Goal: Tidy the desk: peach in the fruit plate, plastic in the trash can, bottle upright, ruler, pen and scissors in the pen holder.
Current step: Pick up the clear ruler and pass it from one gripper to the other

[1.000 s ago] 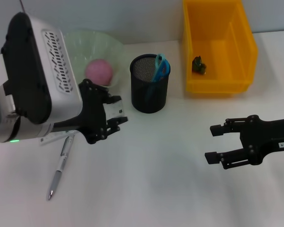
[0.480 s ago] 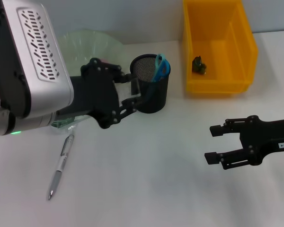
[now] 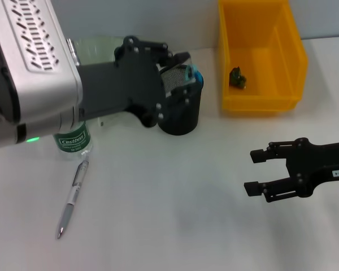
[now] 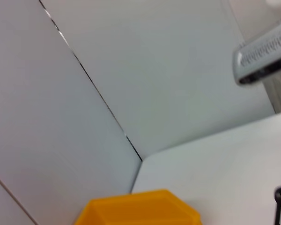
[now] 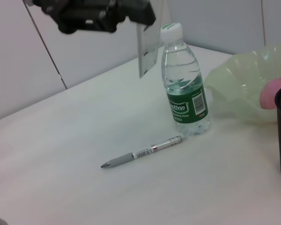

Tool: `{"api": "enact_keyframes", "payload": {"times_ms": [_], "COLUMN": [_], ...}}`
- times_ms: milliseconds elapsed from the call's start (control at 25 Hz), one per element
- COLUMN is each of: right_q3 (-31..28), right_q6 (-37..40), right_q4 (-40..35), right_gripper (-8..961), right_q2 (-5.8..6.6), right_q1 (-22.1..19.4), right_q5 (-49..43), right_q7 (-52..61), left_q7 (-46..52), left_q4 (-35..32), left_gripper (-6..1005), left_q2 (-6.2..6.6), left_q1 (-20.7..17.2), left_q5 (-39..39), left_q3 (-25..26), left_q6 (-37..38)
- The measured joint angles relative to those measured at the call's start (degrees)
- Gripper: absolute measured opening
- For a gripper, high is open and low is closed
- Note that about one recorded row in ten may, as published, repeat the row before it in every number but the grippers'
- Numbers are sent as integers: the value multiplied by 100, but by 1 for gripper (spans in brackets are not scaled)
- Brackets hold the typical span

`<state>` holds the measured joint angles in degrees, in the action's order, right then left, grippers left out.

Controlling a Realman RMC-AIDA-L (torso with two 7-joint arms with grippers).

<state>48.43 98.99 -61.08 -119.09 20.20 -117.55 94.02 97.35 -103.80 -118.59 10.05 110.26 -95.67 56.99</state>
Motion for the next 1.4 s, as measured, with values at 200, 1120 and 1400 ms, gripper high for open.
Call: {"api": "enact_keyframes", "payload": {"times_ms": [200, 1120, 1400], "right_q3": [0, 0, -1], "right_q6": [2, 12, -1], "right_q4": [0, 9, 9], "right_gripper": [807, 804, 804], "right_q2": [0, 0, 1], "right_q1": [6, 6, 10], "right_q5": [-1, -5, -5], "right_q7": [-5, 12, 20], "left_q7": [-394, -3390, -4460], "left_q4": [434, 3553, 5030], "left_gripper": [366, 366, 366], "left_q2": [-2, -13, -32], "left_q1": [201, 1620, 2334], "left_q5": [-608, -4212, -5648], "left_q3": [5, 408, 564], "left_q6": [-290, -621, -147]}}
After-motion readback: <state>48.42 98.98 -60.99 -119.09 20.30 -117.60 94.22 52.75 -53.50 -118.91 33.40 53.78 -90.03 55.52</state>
